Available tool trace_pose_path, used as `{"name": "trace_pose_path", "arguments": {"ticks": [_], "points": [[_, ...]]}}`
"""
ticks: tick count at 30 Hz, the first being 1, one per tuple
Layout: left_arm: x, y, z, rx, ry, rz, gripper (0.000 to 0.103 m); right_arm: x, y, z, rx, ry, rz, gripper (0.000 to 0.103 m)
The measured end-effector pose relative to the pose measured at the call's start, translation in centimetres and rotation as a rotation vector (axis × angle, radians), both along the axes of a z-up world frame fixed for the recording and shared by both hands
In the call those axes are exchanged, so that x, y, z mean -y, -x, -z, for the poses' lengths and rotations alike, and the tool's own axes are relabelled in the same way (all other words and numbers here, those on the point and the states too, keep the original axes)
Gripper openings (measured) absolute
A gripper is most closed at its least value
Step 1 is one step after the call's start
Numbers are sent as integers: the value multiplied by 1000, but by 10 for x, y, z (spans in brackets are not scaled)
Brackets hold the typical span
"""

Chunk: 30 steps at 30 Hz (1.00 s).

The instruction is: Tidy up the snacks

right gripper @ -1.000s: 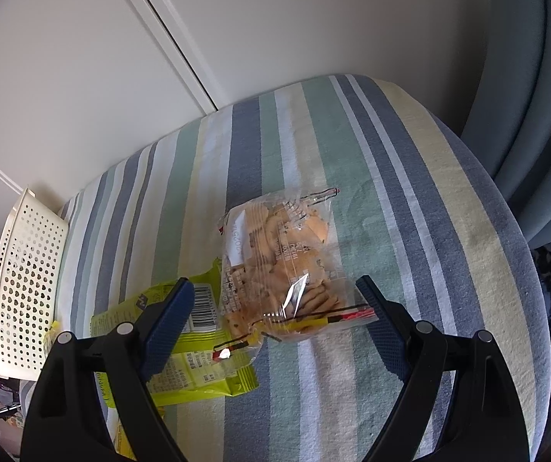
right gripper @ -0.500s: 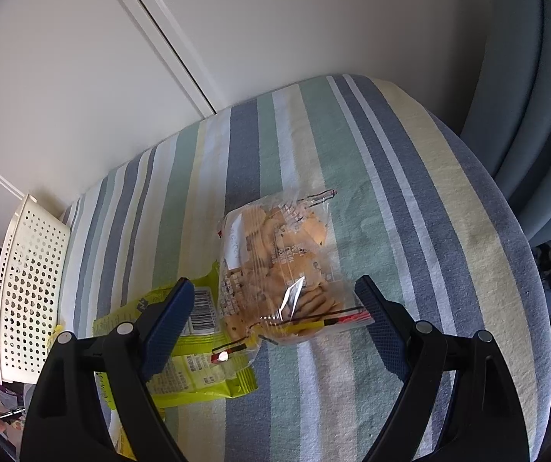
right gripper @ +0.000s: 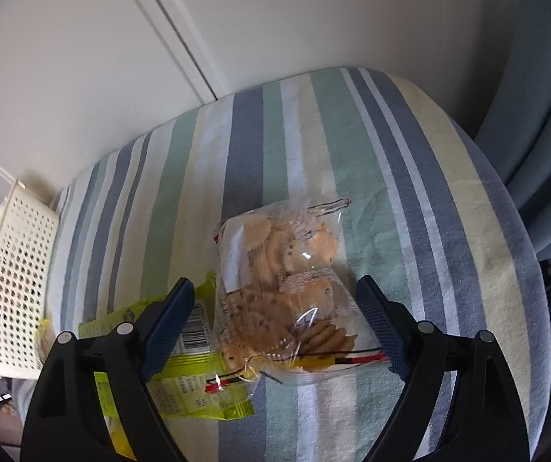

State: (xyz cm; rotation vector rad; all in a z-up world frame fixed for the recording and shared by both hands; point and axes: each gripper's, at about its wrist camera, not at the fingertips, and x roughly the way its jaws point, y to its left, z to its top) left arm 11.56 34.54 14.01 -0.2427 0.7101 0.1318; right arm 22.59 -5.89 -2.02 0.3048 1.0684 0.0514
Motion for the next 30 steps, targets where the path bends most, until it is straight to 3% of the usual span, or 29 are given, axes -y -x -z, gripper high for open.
{"name": "trace_pose_path", "arguments": {"ticks": [3, 5, 18, 24, 30], "points": [[-1, 3, 2, -5, 0, -1, 101, -3, -1, -1, 8, 10, -6, 58], [-4, 5, 4, -9, 7, -5, 101, -1, 0, -2, 14, 1, 0, 54], [-34, 25, 13, -8, 30, -53, 101, -5, 37, -51, 180, -83, -34, 53], [-50, 34, 14, -3, 31, -72, 101, -55, 49, -80, 226, -105, -145, 53], [-69, 47, 9, 30, 39, -93, 101, -136, 58, -112, 274, -146, -310, 53]]}}
